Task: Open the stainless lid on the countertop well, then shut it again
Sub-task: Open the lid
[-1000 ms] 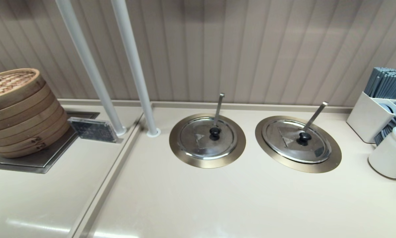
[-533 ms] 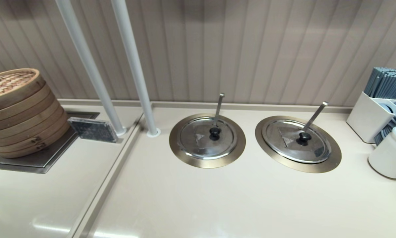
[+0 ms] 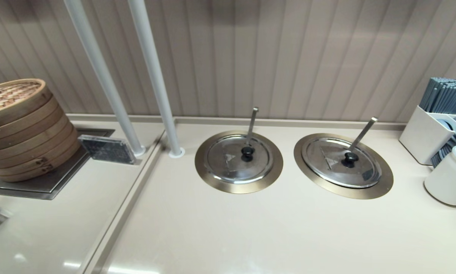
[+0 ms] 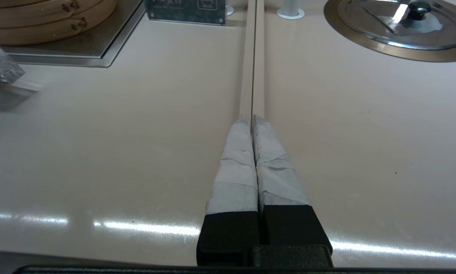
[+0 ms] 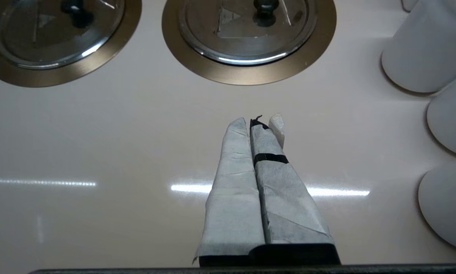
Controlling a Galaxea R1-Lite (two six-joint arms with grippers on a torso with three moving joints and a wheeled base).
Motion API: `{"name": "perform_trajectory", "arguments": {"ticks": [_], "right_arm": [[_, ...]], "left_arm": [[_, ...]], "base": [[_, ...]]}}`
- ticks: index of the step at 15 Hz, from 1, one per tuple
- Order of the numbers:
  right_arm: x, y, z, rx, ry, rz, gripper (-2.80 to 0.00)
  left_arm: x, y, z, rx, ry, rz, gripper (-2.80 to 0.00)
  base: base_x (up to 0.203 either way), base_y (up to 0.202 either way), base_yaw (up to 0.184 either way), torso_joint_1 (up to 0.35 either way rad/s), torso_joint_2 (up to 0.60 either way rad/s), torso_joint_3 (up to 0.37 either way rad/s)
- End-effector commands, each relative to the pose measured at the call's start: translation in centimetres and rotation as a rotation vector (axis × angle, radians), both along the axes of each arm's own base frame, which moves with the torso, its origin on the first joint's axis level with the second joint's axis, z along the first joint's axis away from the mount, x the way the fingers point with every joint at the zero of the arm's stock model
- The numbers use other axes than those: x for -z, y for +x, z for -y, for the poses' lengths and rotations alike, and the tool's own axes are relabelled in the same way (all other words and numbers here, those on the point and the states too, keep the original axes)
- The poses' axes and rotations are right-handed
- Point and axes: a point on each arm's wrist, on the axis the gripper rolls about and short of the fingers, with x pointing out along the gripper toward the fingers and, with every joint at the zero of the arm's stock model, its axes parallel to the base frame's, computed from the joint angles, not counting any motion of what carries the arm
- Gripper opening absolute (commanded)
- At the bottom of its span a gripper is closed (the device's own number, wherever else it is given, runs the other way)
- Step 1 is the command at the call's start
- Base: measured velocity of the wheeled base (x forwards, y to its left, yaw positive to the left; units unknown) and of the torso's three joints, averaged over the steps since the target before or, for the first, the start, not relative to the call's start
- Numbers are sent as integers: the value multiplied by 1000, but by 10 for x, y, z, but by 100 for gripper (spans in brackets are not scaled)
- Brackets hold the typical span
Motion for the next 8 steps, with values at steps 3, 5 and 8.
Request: {"name": "perform_trajectory", "arguments": {"ticks": [3,5,8], "right_arm": [[0,121,1,8,22,-388,-280],[-1,158,0,10,23,-438,-280],[3,207,-11,10,-3,-345,0]], "left_arm": [[0,0,0,0,0,0,-280],[0,0,0,0,0,0,-280],[0,0,0,0,1,0,-280]], "base": [[0,0,0,0,0,0],[0,0,0,0,0,0],[0,0,0,0,0,0]]}}
